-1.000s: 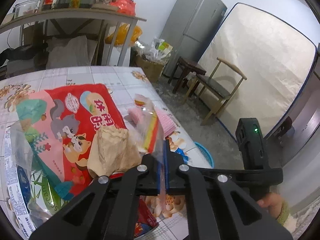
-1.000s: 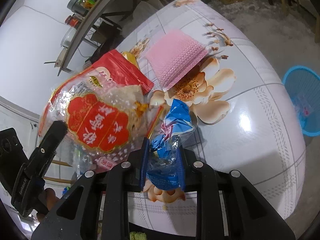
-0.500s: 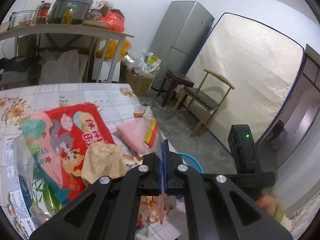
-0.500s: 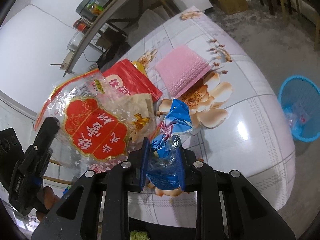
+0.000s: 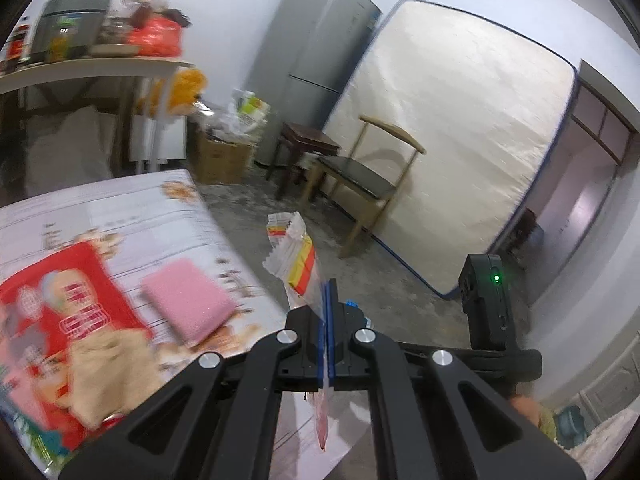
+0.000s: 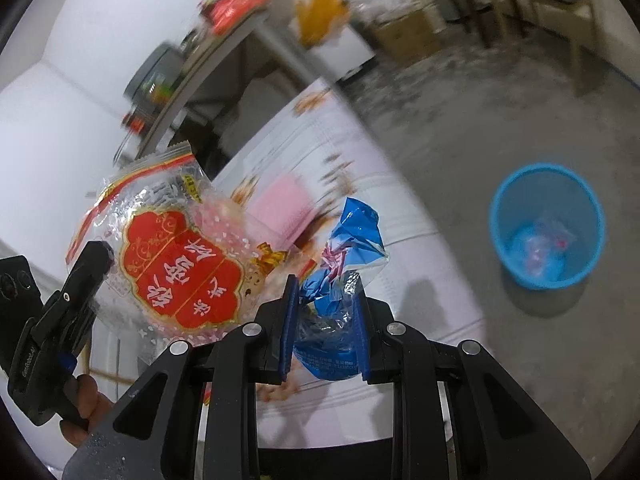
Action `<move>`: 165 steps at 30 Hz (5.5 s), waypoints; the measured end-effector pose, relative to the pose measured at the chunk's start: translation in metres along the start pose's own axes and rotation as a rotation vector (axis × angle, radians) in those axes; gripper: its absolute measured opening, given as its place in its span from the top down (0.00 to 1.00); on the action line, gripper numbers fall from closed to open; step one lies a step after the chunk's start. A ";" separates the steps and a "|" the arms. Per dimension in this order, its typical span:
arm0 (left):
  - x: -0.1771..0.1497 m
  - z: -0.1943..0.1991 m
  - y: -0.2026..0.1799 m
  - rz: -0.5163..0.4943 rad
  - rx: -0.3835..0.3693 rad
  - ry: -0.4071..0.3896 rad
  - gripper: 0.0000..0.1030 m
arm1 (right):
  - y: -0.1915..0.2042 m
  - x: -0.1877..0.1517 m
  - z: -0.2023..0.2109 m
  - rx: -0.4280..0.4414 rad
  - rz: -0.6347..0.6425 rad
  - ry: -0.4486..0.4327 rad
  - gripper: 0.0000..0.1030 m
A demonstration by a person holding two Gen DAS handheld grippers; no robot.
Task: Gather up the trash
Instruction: 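Carry the zip bag and blue wrapper in both grippers over the wastebasket, then open both grippers to drop the items into the wastebasket, then move both grippers back over the table, then grasp the tan crumpled paper with the right gripper, then grasp the red cartoon-face can with left gripper while right holds the paper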
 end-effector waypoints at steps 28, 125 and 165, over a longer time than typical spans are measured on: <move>0.000 -0.368 -0.042 -0.017 0.197 0.528 0.53 | -0.270 0.077 -0.041 -0.240 -0.456 -0.009 0.37; -0.158 0.038 0.124 0.311 0.298 0.215 0.28 | 0.111 -0.049 -0.163 -0.064 0.229 0.378 0.96; -0.124 -0.003 0.077 -0.012 0.370 0.080 0.38 | 0.071 -0.083 -0.025 0.051 0.352 0.243 0.97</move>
Point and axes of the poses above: each gripper's, at about its wrist camera, not at the fingertips, and z roughly against the way its jaws point, y to its left, x to its top, the point moved 8 cm from there along -z, roughly the way its jaws point, and after that the axes turned 7 degrees about y, right-handed, at the moved point
